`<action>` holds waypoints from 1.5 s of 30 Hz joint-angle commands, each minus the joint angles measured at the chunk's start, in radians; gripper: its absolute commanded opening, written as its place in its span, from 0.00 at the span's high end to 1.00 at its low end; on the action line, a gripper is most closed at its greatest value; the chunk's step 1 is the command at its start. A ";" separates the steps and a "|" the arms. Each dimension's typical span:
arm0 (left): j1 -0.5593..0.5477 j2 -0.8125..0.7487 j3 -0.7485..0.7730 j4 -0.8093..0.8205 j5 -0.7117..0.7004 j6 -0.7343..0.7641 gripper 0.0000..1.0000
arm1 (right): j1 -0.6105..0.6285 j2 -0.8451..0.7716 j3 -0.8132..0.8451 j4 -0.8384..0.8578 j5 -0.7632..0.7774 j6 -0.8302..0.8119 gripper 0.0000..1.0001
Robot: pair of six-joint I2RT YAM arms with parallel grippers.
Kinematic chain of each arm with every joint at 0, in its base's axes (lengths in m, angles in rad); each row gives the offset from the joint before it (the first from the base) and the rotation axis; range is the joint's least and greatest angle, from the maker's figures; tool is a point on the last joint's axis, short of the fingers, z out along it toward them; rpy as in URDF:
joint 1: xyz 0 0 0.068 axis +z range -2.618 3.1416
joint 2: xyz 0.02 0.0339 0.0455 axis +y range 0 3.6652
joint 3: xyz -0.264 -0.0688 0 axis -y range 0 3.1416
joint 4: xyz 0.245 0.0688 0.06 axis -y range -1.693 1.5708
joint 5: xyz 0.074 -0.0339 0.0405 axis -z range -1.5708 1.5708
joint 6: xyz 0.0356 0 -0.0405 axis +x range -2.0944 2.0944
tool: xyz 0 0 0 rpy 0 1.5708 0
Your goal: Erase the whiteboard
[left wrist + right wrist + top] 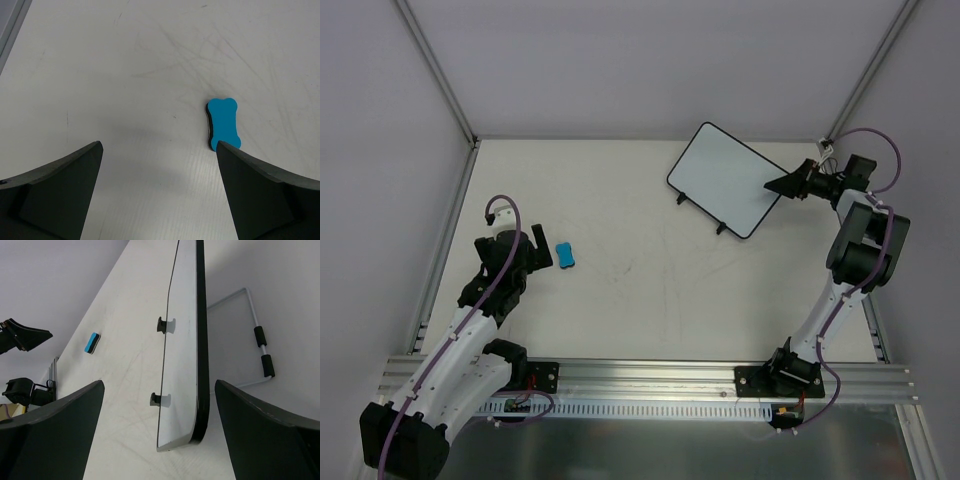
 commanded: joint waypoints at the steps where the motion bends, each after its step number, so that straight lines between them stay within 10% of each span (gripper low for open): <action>1: 0.009 -0.012 -0.013 0.024 0.013 0.016 0.01 | -0.026 -0.082 -0.037 0.020 0.008 -0.021 0.01; 22: 0.009 -0.081 0.203 -0.011 0.052 0.082 0.01 | -0.131 -0.760 -0.094 -0.436 0.787 -0.019 0.01; 45: 0.004 -0.145 0.751 -0.135 0.020 0.317 0.01 | 0.032 -1.234 0.181 -0.652 1.012 -0.021 0.01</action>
